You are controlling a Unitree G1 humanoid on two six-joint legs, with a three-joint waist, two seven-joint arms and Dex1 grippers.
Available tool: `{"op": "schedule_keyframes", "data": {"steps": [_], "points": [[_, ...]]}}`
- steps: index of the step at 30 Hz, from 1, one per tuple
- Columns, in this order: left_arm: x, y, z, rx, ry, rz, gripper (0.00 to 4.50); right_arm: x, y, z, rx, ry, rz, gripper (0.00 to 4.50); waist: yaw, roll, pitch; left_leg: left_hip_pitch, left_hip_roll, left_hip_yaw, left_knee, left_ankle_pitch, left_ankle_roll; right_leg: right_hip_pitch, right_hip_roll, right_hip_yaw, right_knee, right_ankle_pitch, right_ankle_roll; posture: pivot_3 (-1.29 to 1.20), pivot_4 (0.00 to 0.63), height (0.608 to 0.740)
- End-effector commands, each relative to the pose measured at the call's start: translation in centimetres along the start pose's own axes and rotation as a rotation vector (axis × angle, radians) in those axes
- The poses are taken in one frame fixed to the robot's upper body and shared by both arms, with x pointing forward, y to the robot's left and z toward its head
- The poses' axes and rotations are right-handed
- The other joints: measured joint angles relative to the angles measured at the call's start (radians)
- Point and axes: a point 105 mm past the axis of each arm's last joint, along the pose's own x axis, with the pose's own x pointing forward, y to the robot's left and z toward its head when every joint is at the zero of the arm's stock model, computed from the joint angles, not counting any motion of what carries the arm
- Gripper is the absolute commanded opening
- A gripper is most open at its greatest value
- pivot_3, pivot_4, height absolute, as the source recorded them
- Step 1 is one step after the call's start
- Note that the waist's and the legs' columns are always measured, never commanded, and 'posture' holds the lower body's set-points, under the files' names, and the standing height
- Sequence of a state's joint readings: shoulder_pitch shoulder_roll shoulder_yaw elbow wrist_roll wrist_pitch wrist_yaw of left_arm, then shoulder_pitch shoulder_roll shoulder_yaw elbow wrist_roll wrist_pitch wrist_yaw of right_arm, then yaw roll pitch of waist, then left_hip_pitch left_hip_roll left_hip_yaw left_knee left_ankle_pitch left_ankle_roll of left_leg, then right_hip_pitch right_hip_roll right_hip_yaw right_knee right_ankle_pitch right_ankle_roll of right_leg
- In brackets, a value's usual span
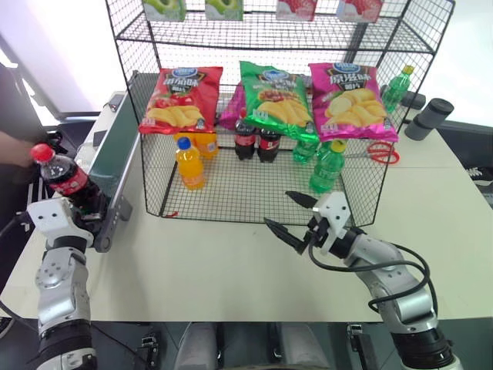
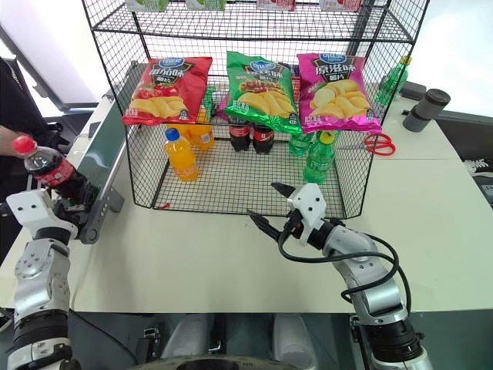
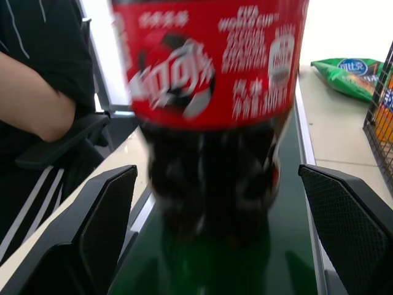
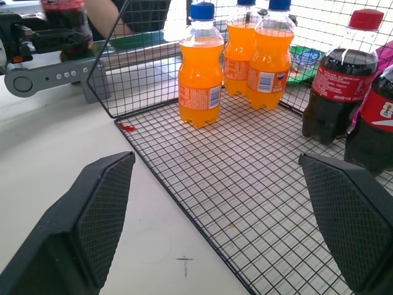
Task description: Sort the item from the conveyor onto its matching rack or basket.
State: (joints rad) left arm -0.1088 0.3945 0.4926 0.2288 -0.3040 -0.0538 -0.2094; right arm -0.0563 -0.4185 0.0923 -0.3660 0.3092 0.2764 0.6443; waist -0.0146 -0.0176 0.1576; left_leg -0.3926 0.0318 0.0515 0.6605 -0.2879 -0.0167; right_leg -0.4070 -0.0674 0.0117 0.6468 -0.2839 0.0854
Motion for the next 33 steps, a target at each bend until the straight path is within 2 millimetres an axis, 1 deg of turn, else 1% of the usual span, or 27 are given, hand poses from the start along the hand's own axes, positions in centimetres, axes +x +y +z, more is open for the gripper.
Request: {"op": "schedule_keyframes", "data": {"steps": [1,2,3,4,5,7,11,16,19,20,21,22,25,26,27,29,30,31,33], "points": [[0.1,0.7,1.4,0.008,-0.056,0.011,4.50,0.0,0.1,0.8,-0.023,-0.037,0.003,4.45,0.000,0.000,0.000,0.000,0.000,0.000,0.000,0.000,0.000,0.000,0.000,0.000,0.000,0.000,0.000,0.00,0.150,0.740],[0.1,0.7,1.5,0.007,-0.059,0.012,3.93,0.0,0.2,0.8,-0.022,-0.036,0.003,4.50,0.001,0.000,0.000,0.000,0.000,0.000,0.000,0.000,0.000,0.000,0.000,0.000,0.000,0.000,0.000,0.00,0.150,0.740],[0.0,0.8,1.5,0.008,-0.061,0.014,3.67,0.0,0.2,0.8,-0.022,-0.036,0.003,4.50,0.002,0.000,0.000,0.000,0.000,0.000,0.000,0.000,0.000,0.000,0.000,0.000,0.000,0.000,0.000,0.00,0.150,0.740],[0.0,0.9,1.6,0.010,-0.062,0.016,3.26,0.0,0.1,0.8,-0.022,-0.036,0.003,4.50,0.003,0.000,0.000,0.000,0.000,0.000,0.000,0.000,0.000,0.000,0.000,0.000,0.000,0.000,0.000,0.00,0.150,0.740],[0.0,1.0,1.6,0.020,-0.061,0.015,2.99,0.0,0.2,0.8,-0.022,-0.035,0.003,4.50,0.003,0.000,0.000,0.000,0.000,0.000,0.000,0.000,0.000,0.000,0.000,0.000,0.000,0.000,0.000,0.00,0.150,0.740],[-0.1,1.1,1.9,0.031,-0.067,0.005,2.99,0.0,0.2,0.8,-0.021,-0.035,0.004,4.50,0.002,0.000,0.000,0.000,0.000,0.000,0.000,0.000,0.000,0.000,-0.001,0.000,0.000,0.000,0.000,0.00,0.150,0.740],[-0.4,0.9,3.9,0.016,-0.112,-0.095,2.99,0.0,0.4,0.9,-0.012,-0.031,0.020,4.50,-0.001,0.000,0.000,0.000,0.000,0.000,0.000,0.000,0.000,0.000,-0.001,0.000,0.000,0.000,0.000,0.00,0.150,0.740],[-0.7,-0.2,7.1,0.129,-0.146,-0.329,2.99,0.1,0.8,1.6,0.008,-0.039,0.069,4.50,-0.004,-0.003,0.001,-0.005,0.000,0.000,0.000,0.000,0.000,-0.005,-0.001,0.000,0.000,0.000,0.000,0.00,0.150,0.740],[-1.6,-2.9,8.2,0.129,-0.125,-0.542,2.99,0.2,1.4,2.4,0.028,-0.054,0.129,4.50,-0.004,-0.002,0.001,-0.009,0.000,-0.001,0.000,0.000,-0.001,-0.008,-0.001,0.000,0.000,0.000,-0.001,0.00,0.150,0.740],[-2.3,-4.6,8.4,0.110,-0.109,-0.639,2.99,0.3,1.8,2.8,0.039,-0.062,0.155,4.50,-0.004,-0.002,0.001,-0.011,0.000,-0.001,0.000,0.000,-0.001,-0.010,-0.002,-0.001,0.000,0.000,-0.001,0.00,0.150,0.740],[-2.8,-5.7,8.4,0.096,-0.096,-0.701,2.99,0.3,1.9,3.0,0.047,-0.066,0.172,4.50,-0.005,-0.002,0.001,-0.012,-0.001,0.000,0.000,0.000,-0.001,-0.011,-0.003,-0.001,0.000,0.000,-0.001,0.00,0.150,0.740],[-3.7,-7.6,8.1,0.093,-0.070,-0.807,2.99,0.5,2.2,3.4,0.056,-0.074,0.194,4.50,-0.004,-0.002,0.001,-0.013,-0.002,0.000,0.000,0.000,-0.001,-0.012,-0.004,-0.001,0.000,0.000,-0.001,0.00,0.150,0.740],[-5.8,-11.7,7.1,0.087,-0.015,-1.012,2.99,0.8,2.8,4.2,0.076,-0.089,0.233,4.50,-0.004,-0.002,0.001,-0.015,-0.004,0.000,0.000,0.000,0.000,-0.014,-0.005,-0.001,-0.001,0.000,-0.001,0.00,0.150,0.740],[-6.6,-13.6,6.8,0.066,-0.016,-1.085,2.99,0.9,2.9,4.5,0.083,-0.096,0.244,4.50,-0.005,-0.002,0.001,-0.015,-0.004,0.000,0.000,0.000,0.000,-0.014,-0.005,-0.001,-0.001,0.000,-0.001,0.00,0.150,0.740],[-7.1,-15.0,6.7,0.050,-0.019,-1.134,2.99,1.0,3.1,4.7,0.088,-0.100,0.251,4.50,-0.004,-0.001,0.001,-0.015,-0.004,0.000,0.000,0.000,0.000,-0.014,-0.005,-0.002,-0.001,0.000,0.000,0.00,0.150,0.740],[-8.1,-17.7,6.5,0.034,-0.036,-1.231,2.99,1.1,3.3,5.0,0.097,-0.108,0.262,4.50,-0.003,-0.001,0.001,-0.016,-0.004,0.000,0.000,0.000,0.000,-0.014,-0.005,-0.002,0.000,0.000,0.000,0.00,0.150,0.740],[-8.4,-18.6,6.4,0.035,-0.042,-1.261,2.99,1.2,3.4,5.1,0.098,-0.109,0.265,4.50,-0.001,-0.001,0.001,-0.016,-0.004,0.000,0.000,0.001,0.000,-0.014,-0.005,-0.002,0.000,0.000,0.000,0.00,0.150,0.740],[-8.5,-20.1,6.1,0.025,-0.057,-1.300,2.99,1.2,3.7,5.3,0.102,-0.112,0.279,4.50,-0.001,-0.001,0.001,-0.016,-0.004,-0.001,0.000,0.001,0.000,-0.014,-0.004,-0.002,0.001,0.000,0.000,0.00,0.150,0.740],[-8.7,-22.1,5.9,0.020,-0.074,-1.363,2.99,1.3,4.2,5.6,0.107,-0.115,0.300,4.50,0.001,-0.001,0.001,-0.015,-0.004,0.000,0.001,0.001,0.000,-0.014,-0.004,-0.002,0.001,0.001,0.001,0.00,0.150,0.740]]}}
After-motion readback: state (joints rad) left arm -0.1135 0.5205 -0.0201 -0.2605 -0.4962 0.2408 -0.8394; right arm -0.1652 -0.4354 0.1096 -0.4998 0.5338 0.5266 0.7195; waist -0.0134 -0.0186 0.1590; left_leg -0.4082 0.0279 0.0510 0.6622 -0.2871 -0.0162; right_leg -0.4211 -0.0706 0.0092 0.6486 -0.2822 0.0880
